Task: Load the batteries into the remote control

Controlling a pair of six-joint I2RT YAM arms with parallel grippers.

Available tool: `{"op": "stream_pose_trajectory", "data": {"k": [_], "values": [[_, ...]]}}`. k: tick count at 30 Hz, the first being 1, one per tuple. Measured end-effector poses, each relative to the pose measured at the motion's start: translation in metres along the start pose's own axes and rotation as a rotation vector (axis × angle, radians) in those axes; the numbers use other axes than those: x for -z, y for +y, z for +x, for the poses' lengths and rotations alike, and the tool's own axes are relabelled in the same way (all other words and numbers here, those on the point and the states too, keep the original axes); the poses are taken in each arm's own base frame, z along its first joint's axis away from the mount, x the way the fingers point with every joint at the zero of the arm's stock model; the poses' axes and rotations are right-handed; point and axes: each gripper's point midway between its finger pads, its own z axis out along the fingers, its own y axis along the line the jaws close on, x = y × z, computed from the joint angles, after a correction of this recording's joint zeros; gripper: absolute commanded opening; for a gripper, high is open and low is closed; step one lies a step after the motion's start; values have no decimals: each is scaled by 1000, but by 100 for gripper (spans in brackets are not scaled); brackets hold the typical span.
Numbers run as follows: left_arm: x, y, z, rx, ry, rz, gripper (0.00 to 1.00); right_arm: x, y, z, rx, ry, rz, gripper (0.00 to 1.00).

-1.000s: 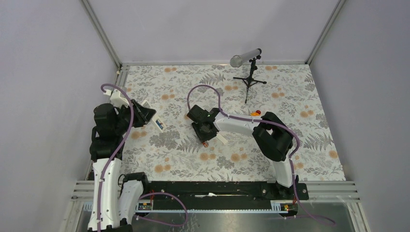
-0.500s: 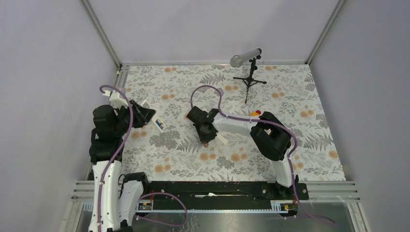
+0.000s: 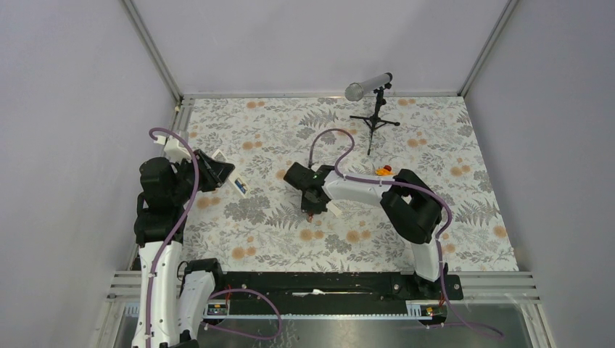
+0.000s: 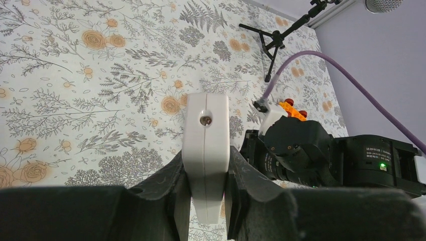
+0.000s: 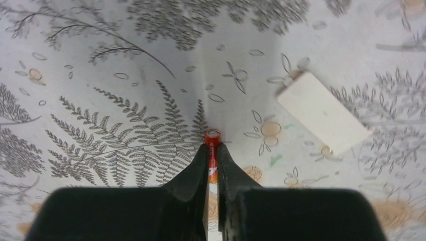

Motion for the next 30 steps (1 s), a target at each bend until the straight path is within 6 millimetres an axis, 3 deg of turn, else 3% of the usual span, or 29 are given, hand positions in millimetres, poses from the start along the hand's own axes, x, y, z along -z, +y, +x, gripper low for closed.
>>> {"op": "stream_pose_trajectory", "data": {"k": [2, 4, 6, 11, 13, 17, 20, 26, 30], "values": [[0, -1, 0, 1, -1, 2, 0, 2, -4, 5, -89, 12, 15, 30], [0, -1, -1, 2, -3, 4, 0, 3, -6, 7, -148, 20, 29, 59], [0, -1, -1, 3, -3, 4, 0, 4, -7, 8, -183, 24, 41, 66], [-1, 0, 0, 5, 1, 2, 0, 12, -2, -8, -129, -42, 6, 67], [-3, 1, 1, 8, 9, 0, 0, 26, 5, -19, -41, -93, -77, 66], [-8, 1, 5, 14, 44, 19, 0, 67, 27, -30, 291, -169, -311, 66], [-10, 2, 8, 11, 62, 25, 0, 81, 32, -22, 581, -204, -439, 66], [-11, 10, 7, -2, 57, -19, 0, 60, 12, 7, 1145, -134, -501, 64], [-8, 37, -5, 7, 13, -190, 0, 37, -1, 16, 1369, -80, -485, 62]]}}
